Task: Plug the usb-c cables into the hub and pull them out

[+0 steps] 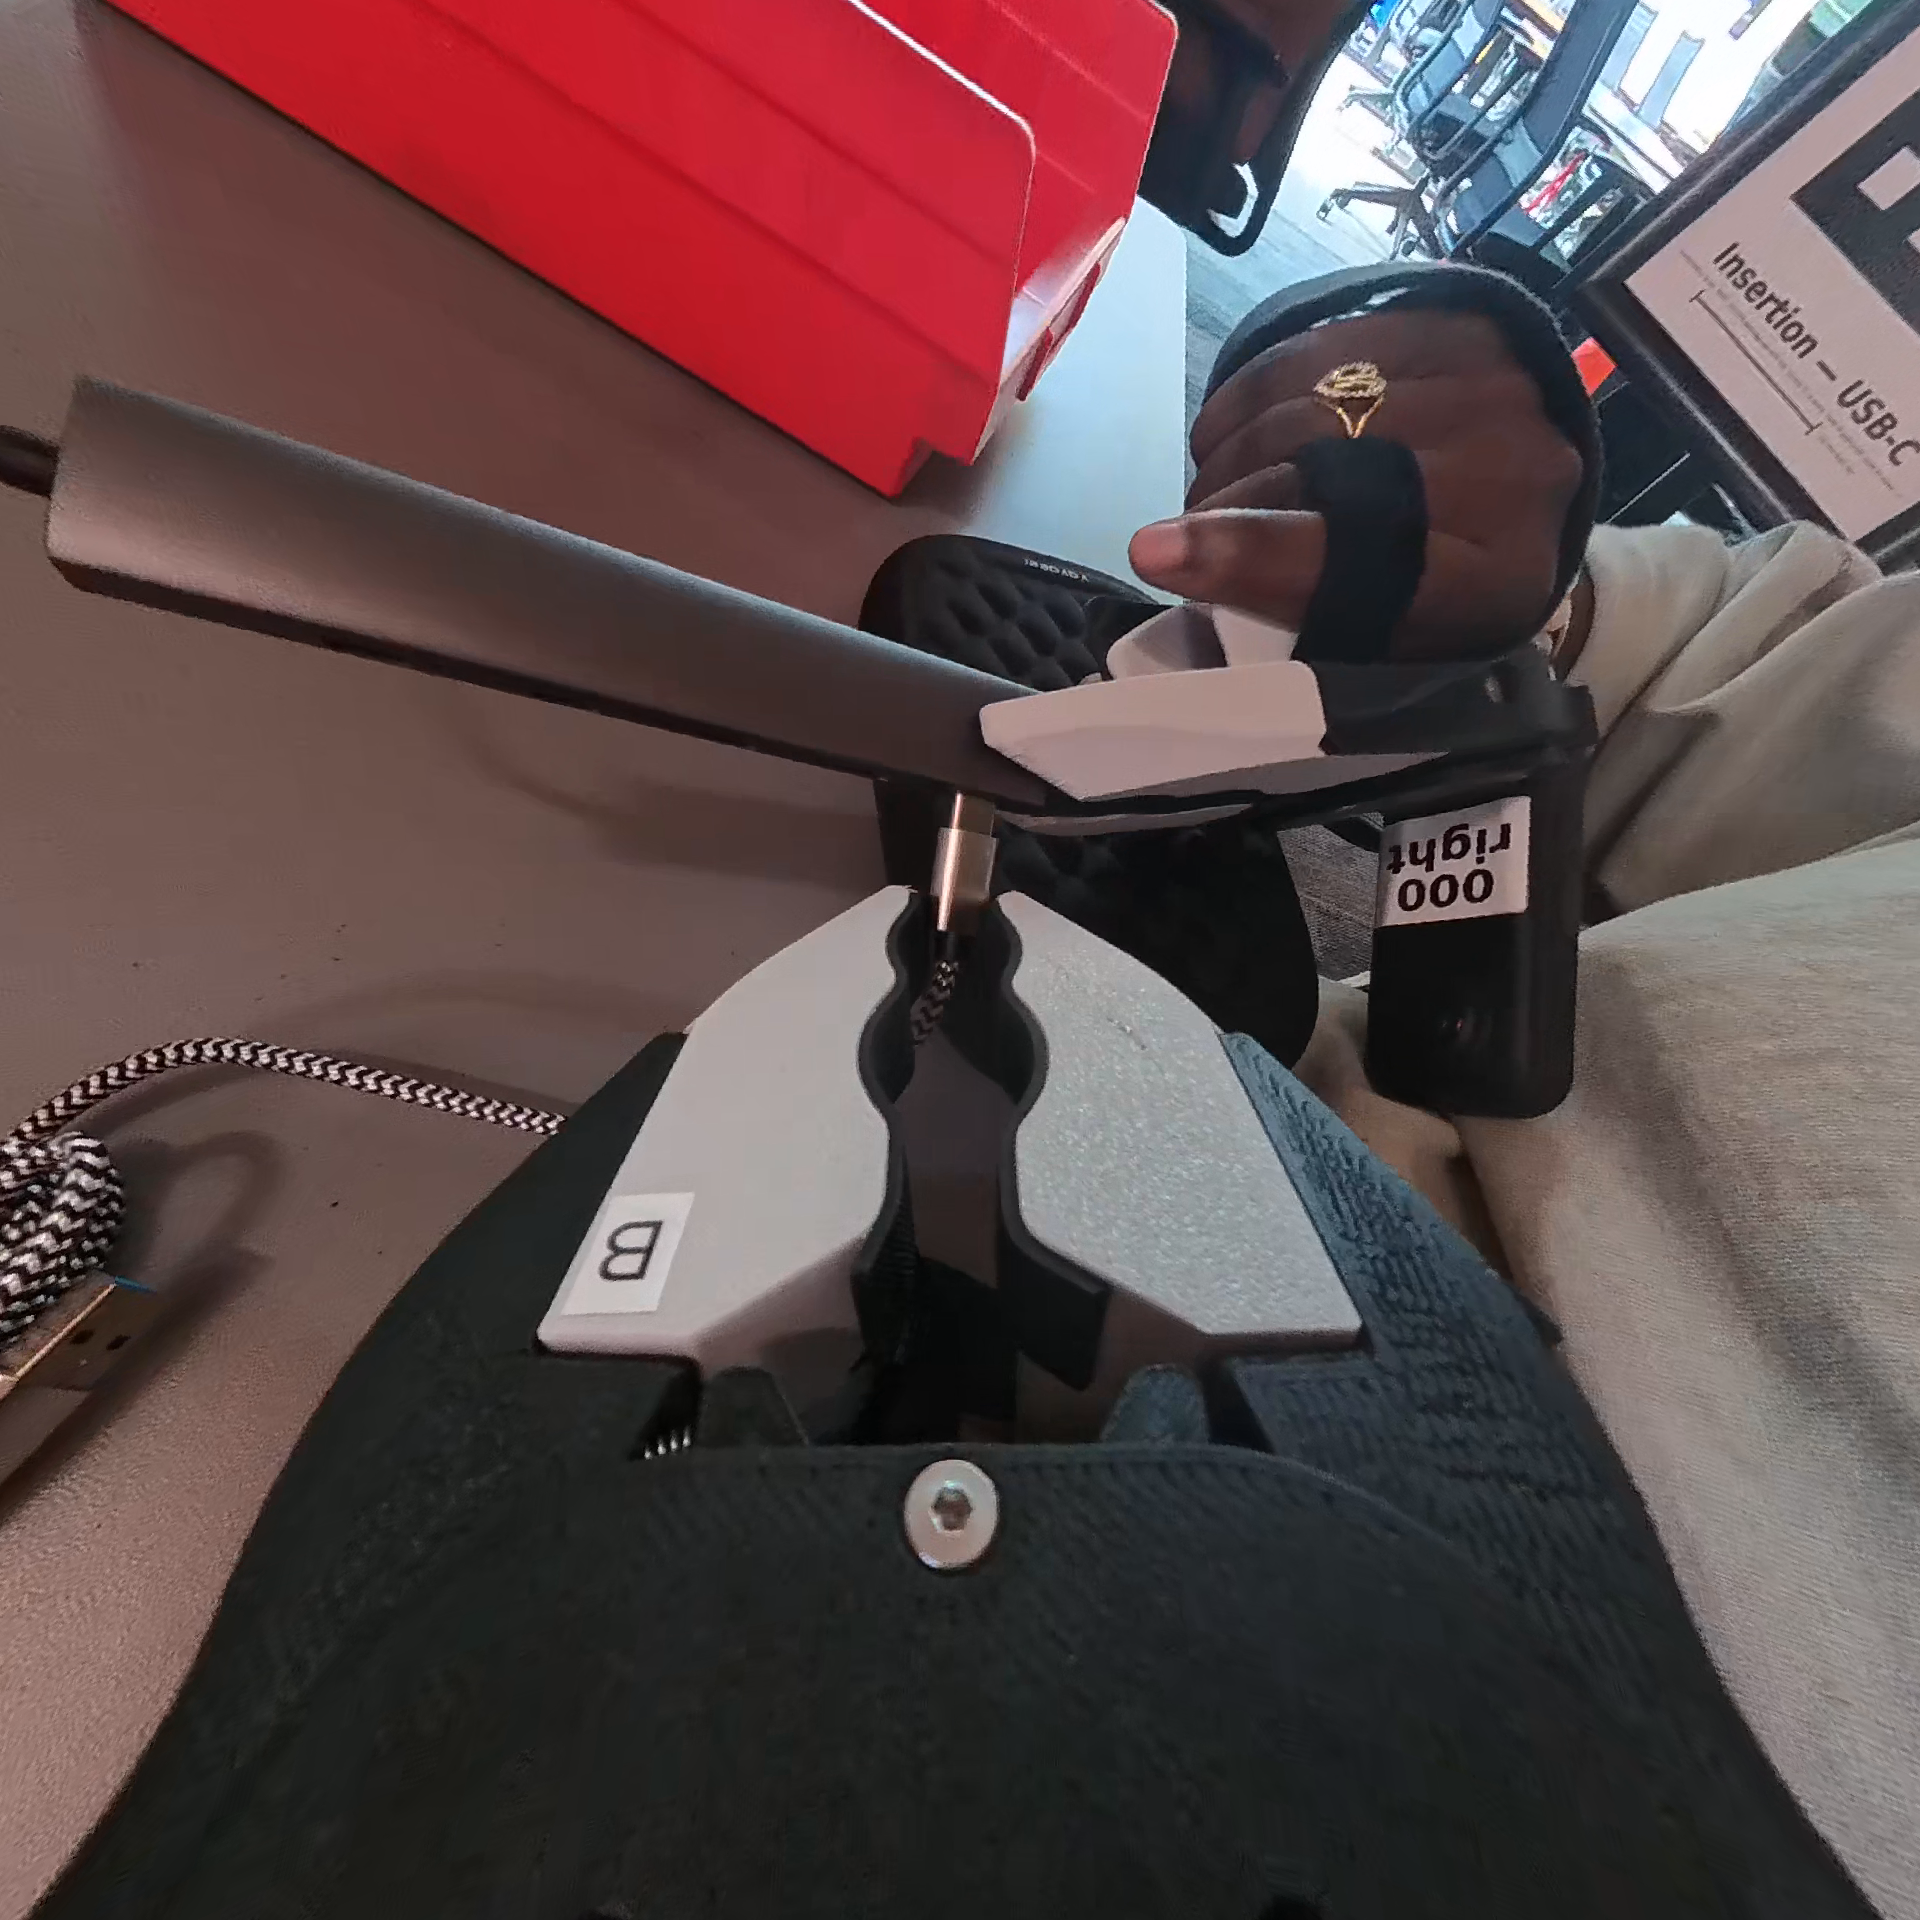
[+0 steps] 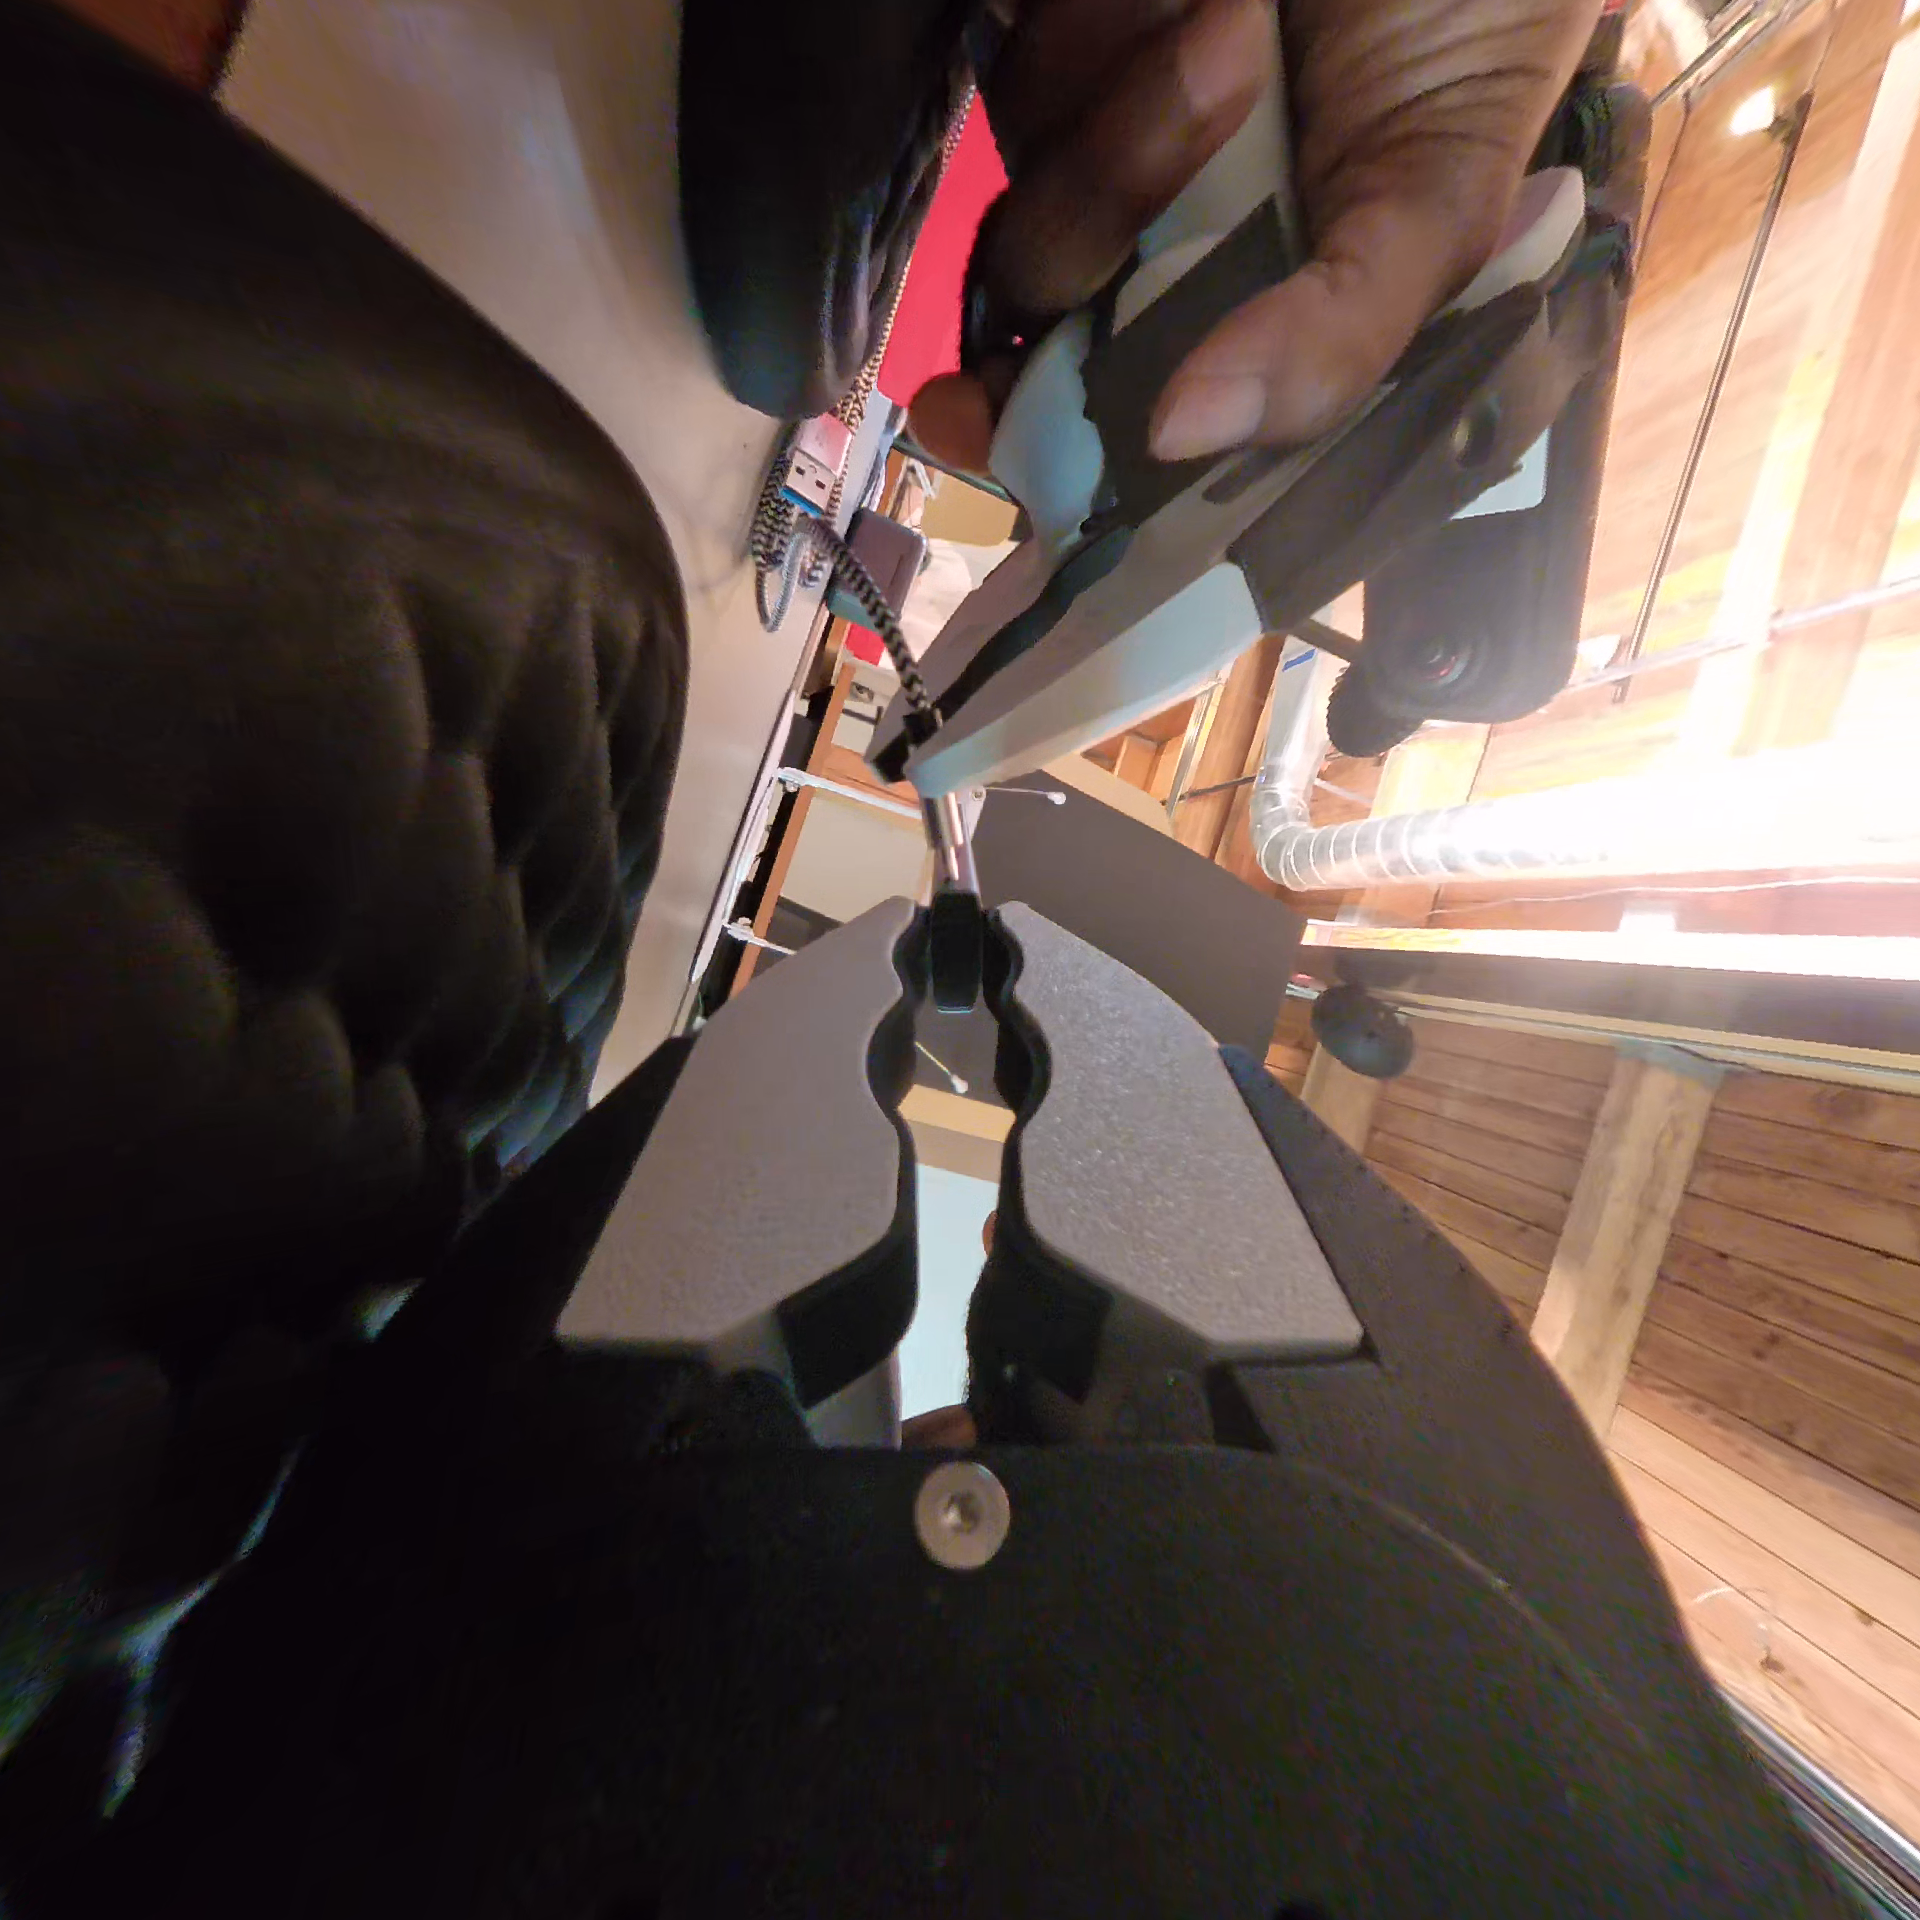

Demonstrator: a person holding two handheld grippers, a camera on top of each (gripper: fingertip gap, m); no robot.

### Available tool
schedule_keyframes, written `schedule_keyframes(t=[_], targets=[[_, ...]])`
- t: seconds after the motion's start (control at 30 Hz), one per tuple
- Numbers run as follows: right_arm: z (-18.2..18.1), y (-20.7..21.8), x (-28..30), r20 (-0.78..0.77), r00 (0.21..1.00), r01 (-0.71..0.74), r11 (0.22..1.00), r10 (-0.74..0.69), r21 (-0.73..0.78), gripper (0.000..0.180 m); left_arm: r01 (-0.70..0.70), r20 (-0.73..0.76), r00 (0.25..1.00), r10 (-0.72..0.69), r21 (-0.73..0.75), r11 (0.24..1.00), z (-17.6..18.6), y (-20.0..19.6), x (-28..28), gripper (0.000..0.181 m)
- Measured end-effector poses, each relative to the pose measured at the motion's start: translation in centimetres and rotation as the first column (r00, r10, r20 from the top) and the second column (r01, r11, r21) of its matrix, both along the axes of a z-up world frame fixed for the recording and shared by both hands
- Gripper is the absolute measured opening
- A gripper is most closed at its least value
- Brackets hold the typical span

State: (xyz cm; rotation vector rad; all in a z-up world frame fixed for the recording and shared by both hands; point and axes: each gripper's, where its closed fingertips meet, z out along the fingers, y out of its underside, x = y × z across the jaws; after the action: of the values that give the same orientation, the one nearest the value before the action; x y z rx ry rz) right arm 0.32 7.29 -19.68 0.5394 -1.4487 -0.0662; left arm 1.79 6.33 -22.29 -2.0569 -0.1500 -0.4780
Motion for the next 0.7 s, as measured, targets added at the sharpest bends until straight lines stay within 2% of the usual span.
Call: schedule_keyframes(t=[0.23,0.6,0.7], targets=[[-0.2,-0.3,0.1,0.038,0.999,-0.032,0.999,0.033,-0.027,0.009,0.006,0.000,1.000,-0.005,0.025,1.000,0.3,-0.1,0.1,0.011],[-0.6,-1.5,0.9,0.175,0.971,-0.141,0.981,0.164,-0.134,0.009,-0.019,0.033,0.999,0.017,0.066,0.998,0.7,-0.2,-0.3,0.011],[-0.8,-1.7,1.3,0.187,0.961,-0.179,0.975,0.202,-0.136,0.009,0.015,0.020,1.000,-0.016,0.053,0.998,0.5,-0.2,0.1,0.012]])
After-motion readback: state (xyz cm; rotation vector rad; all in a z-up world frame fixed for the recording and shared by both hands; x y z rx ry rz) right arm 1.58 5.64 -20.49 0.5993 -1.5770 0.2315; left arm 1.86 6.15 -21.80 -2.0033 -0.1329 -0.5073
